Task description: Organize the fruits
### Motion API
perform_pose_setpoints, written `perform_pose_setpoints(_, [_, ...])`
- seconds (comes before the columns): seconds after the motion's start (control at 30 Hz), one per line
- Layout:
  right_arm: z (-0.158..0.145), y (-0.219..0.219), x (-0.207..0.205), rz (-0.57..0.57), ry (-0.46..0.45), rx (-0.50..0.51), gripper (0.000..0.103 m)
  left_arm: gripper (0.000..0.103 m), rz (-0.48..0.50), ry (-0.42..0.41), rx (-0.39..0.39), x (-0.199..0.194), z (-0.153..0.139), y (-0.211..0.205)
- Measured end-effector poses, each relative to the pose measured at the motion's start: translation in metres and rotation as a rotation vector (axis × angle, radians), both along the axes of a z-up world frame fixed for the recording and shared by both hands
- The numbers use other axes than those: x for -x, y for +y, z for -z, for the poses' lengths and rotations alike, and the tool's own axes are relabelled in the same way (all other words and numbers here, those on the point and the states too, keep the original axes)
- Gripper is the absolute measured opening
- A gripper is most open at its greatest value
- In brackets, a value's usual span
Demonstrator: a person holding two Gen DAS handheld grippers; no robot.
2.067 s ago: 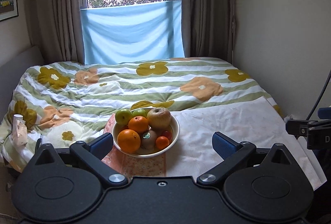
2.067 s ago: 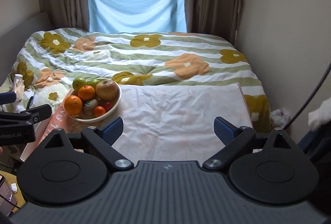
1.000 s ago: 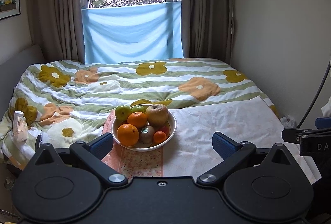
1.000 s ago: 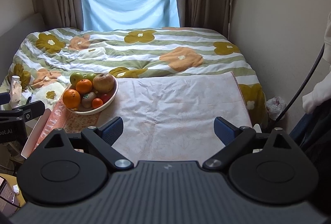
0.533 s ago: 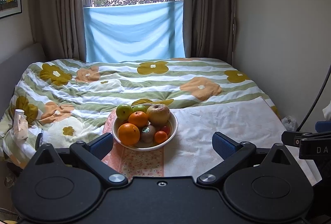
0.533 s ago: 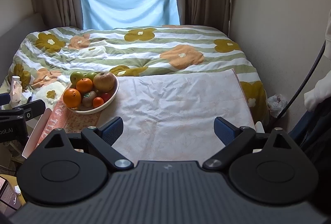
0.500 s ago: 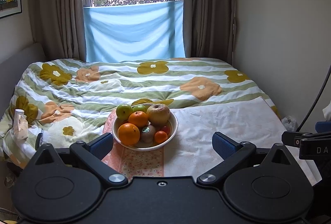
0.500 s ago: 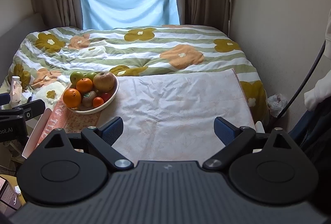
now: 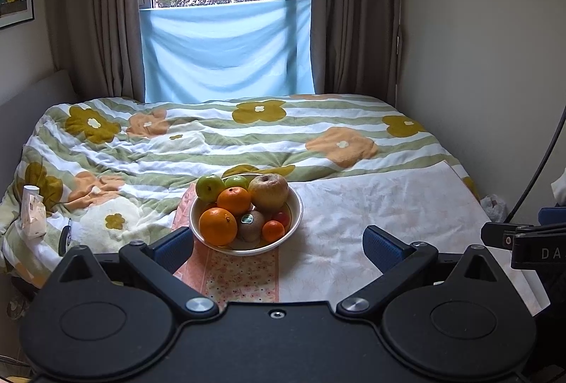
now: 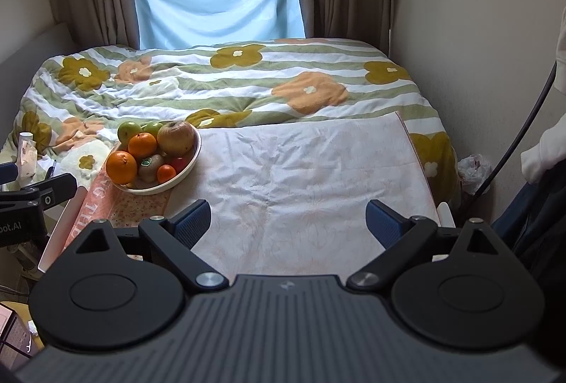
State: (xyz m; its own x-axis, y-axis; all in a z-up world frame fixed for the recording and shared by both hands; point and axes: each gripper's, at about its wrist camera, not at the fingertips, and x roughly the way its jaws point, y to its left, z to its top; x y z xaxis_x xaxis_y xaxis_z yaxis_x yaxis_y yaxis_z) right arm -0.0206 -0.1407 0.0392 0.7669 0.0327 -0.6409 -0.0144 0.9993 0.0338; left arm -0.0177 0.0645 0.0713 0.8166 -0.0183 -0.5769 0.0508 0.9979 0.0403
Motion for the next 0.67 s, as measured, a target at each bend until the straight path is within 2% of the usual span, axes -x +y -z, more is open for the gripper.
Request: perform_pose_setpoints(0.67, [-0.0001, 0.0001, -0.0013, -0.001, 0.0, -0.001, 0.103, 0.103, -0.012, -0.027, -0.022, 0.0014, 0.0006, 0.0041])
